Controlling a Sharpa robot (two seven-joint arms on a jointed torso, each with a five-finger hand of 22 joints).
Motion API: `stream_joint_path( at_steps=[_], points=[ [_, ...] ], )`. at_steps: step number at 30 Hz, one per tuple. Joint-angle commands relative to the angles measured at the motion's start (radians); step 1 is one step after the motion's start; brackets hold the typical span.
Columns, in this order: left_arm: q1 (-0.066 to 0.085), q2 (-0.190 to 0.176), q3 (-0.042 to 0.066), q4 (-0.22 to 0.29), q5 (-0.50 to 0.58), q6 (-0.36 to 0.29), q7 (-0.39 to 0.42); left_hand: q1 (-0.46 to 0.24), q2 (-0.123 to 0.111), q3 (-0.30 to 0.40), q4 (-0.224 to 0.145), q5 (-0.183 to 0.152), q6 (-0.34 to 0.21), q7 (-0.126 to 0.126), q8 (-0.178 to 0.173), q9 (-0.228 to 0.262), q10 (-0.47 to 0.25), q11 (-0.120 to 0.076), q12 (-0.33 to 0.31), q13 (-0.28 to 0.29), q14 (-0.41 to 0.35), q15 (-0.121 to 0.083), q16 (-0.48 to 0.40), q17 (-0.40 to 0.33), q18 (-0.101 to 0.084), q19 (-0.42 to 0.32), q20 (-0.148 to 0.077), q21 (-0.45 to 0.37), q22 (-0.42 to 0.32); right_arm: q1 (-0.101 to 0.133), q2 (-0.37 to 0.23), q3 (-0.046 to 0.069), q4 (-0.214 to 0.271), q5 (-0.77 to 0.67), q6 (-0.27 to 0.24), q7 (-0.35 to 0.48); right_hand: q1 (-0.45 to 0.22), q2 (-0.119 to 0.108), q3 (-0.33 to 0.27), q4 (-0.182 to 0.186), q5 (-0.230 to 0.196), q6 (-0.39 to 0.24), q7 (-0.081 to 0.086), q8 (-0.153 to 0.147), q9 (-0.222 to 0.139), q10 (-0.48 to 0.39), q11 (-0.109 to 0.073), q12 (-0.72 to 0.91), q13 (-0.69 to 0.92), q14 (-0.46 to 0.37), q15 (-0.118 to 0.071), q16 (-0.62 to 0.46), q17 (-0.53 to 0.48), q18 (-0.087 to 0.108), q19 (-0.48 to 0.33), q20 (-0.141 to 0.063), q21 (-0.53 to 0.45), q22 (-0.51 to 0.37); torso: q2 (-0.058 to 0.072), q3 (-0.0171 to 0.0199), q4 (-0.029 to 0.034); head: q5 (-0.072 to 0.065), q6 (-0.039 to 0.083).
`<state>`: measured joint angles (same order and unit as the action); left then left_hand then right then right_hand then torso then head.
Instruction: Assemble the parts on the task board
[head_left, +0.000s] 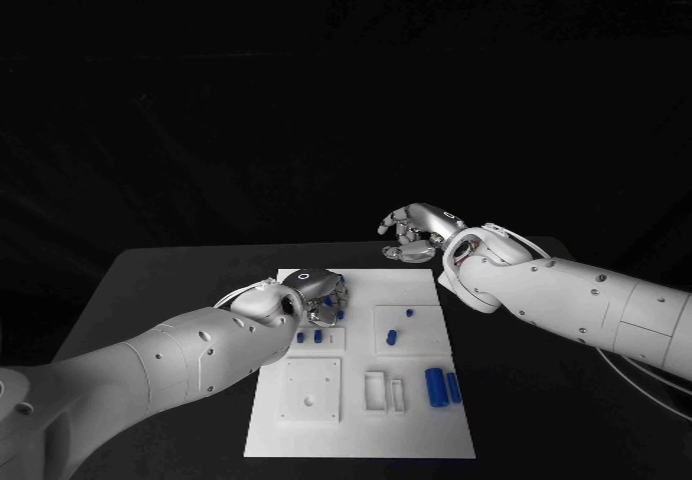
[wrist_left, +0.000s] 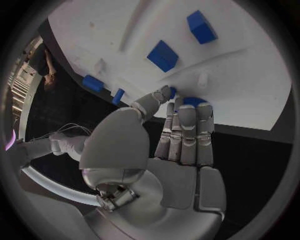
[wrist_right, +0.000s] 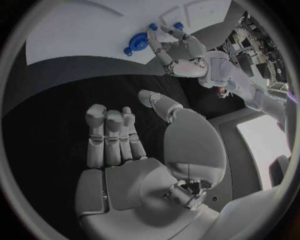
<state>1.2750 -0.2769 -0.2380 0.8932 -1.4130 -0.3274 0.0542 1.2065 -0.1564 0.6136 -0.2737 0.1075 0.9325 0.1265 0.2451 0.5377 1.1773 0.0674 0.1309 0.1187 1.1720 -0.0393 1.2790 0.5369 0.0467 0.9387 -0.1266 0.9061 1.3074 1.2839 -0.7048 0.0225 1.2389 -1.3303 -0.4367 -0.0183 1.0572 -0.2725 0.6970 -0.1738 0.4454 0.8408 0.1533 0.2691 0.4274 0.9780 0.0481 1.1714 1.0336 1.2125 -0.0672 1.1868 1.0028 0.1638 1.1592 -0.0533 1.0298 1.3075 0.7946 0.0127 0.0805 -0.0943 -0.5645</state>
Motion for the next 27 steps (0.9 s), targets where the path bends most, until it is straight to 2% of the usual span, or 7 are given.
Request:
stream_joint_path(
  at_steps=[1,9,13,17,27],
  points=[
    [-0.001,0.005,0.000,-0.006,-0.001,0.008,0.011,0.001,0.014,-0.003,-0.002,0.003,0.010,0.001,0.005,-0.002,0.007,0.000,0.002,0.002,0.004,-0.006,0.007,0.002,0.052,0.001,-0.011,0.005,0.023,0.001,0.001,0.000,0.003,-0.008,0.007,0.007,-0.003,0.002,0.002,-0.004,0.003,0.002,0.008,0.003,-0.001,-0.006,0.000,0.000,-0.001,-0.004,0.005,-0.006,-0.001,0.098,0.001,-0.001,-0.005,0.016,-0.001,0.0002,0.0001,-0.002,-0.002],
    [-0.008,0.010,0.000,-0.018,0.000,0.018,0.015,-0.003,0.019,-0.005,-0.001,0.000,0.016,0.000,0.007,-0.004,0.012,-0.001,0.000,0.005,0.007,-0.007,0.018,0.006,0.051,0.002,-0.014,0.012,0.023,0.001,0.002,0.000,0.003,-0.008,0.007,0.007,-0.003,0.002,0.002,-0.003,0.003,0.003,0.008,0.003,-0.001,-0.006,0.000,0.000,-0.002,-0.004,0.005,-0.006,-0.001,0.098,0.001,-0.001,-0.005,0.016,-0.001,0.0003,0.0019,-0.002,-0.004],
    [-0.011,0.013,0.000,-0.019,0.003,0.021,0.015,-0.005,0.020,-0.006,0.000,-0.001,0.018,0.000,0.008,-0.006,0.015,-0.002,-0.001,0.006,0.008,-0.008,0.023,0.008,0.050,0.002,-0.015,0.015,0.023,0.001,0.003,0.000,0.003,-0.008,0.007,0.007,-0.003,0.002,0.002,-0.003,0.003,0.003,0.008,0.003,-0.001,-0.006,0.000,0.000,-0.002,-0.004,0.005,-0.006,-0.001,0.098,0.001,-0.001,-0.005,0.016,-0.001,-0.0006,0.0013,-0.002,-0.005],
    [-0.012,0.016,0.000,-0.023,0.006,0.030,0.019,-0.007,0.025,-0.006,0.001,-0.002,0.022,0.000,0.009,-0.007,0.019,-0.002,-0.002,0.008,0.008,-0.009,0.029,0.010,0.050,0.003,-0.016,0.019,0.023,0.001,0.004,0.000,0.003,-0.008,0.007,0.007,-0.003,0.002,0.002,-0.003,0.003,0.003,0.007,0.003,-0.001,-0.006,0.000,0.001,-0.002,-0.004,0.005,-0.006,-0.001,0.098,0.001,-0.001,-0.005,0.016,-0.001,0.0002,0.0003,-0.002,-0.006],
    [-0.017,0.022,0.001,-0.036,0.016,0.032,0.021,-0.015,0.031,-0.009,0.005,-0.006,0.023,0.002,0.009,-0.011,0.023,-0.001,-0.004,0.011,0.009,-0.008,0.036,0.012,0.050,0.003,-0.018,0.023,0.022,0.001,0.004,0.000,0.004,-0.009,0.007,0.007,-0.003,0.003,0.002,-0.003,0.003,0.003,0.007,0.003,-0.001,-0.006,-0.001,0.001,-0.002,-0.004,0.005,-0.006,-0.001,0.098,0.001,-0.001,-0.005,0.016,-0.001,0.0002,0.0014,-0.004,-0.008]
  ],
)
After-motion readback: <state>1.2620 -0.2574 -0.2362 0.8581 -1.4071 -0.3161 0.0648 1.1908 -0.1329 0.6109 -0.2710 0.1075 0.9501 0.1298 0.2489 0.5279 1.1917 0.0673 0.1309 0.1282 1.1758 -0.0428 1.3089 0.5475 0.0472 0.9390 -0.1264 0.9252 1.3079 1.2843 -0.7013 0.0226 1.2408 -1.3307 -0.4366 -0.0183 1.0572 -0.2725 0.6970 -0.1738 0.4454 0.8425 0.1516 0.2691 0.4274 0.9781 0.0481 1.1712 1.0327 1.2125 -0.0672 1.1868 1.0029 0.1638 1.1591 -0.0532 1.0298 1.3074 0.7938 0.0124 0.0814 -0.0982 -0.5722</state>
